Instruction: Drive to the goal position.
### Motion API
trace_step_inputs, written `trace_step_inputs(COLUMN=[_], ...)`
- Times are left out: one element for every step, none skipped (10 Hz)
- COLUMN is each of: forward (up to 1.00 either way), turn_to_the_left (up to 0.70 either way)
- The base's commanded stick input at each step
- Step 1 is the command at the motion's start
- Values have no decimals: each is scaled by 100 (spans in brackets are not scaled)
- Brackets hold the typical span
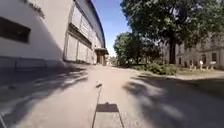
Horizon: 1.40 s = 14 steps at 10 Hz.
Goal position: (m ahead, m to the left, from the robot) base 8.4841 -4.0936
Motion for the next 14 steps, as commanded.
trace_step_inputs(forward=[70, 70, 70, 70, 70, 70, 70, 70, 70, 70, 70, 70, 70, 70], turn_to_the_left=[0, 0, 0, 0, 0, 0, 0, 0, 0, 0, 0, 0, 0, 0])
